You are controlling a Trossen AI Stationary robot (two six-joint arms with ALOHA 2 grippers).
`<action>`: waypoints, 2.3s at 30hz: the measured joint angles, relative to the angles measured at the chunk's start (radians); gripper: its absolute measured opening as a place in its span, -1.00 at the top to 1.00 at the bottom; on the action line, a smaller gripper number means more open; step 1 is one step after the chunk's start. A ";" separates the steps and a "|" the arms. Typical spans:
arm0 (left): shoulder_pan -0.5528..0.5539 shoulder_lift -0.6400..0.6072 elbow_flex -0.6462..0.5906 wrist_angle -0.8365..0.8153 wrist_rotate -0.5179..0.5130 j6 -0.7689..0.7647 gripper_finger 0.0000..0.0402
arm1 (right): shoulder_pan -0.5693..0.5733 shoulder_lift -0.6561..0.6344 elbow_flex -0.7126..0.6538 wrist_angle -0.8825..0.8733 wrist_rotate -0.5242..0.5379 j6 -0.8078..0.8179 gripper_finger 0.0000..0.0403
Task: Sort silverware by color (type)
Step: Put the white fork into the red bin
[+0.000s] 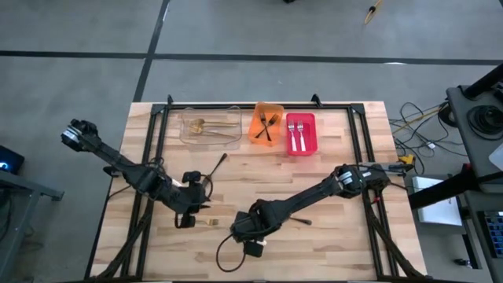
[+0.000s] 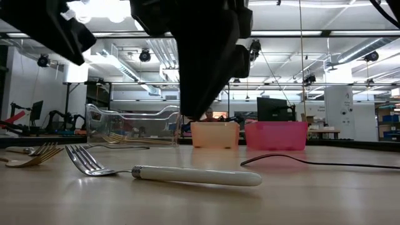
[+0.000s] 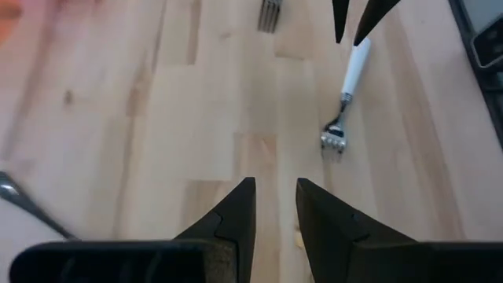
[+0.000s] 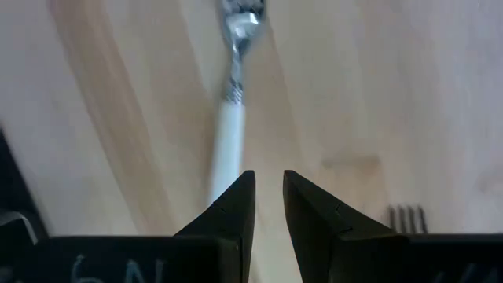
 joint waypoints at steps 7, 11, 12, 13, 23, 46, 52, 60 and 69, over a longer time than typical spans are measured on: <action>-0.062 0.006 -0.088 0.162 -0.001 -0.053 0.63 | 0.034 0.001 -0.001 0.102 0.038 -0.050 0.71; -0.085 0.009 -0.125 0.270 -0.017 -0.054 0.63 | 0.058 0.001 -0.007 0.112 0.098 -0.091 0.69; -0.090 0.009 -0.129 0.285 -0.024 -0.054 0.63 | 0.063 0.001 -0.012 0.119 0.123 -0.091 0.67; -0.092 0.009 -0.132 0.299 -0.028 -0.054 0.63 | 0.068 0.001 -0.017 0.124 0.147 -0.091 0.64; -0.093 0.013 -0.134 0.318 -0.053 -0.048 0.63 | 0.081 0.001 -0.089 0.266 0.205 -0.144 0.02; -0.093 0.013 -0.134 0.371 -0.055 -0.011 0.63 | 0.054 -0.006 -0.329 0.522 0.201 -0.135 0.44; -0.093 0.013 -0.134 0.401 -0.056 0.014 0.63 | 0.044 -0.005 -0.332 0.545 0.168 -0.137 0.86; -0.093 0.001 -0.101 0.407 -0.045 0.129 0.63 | 0.044 -0.031 -0.318 0.533 0.133 -0.179 0.89; -0.091 -0.010 0.048 0.266 -0.048 0.434 0.63 | 0.027 -0.149 -0.311 0.423 0.137 -0.182 0.97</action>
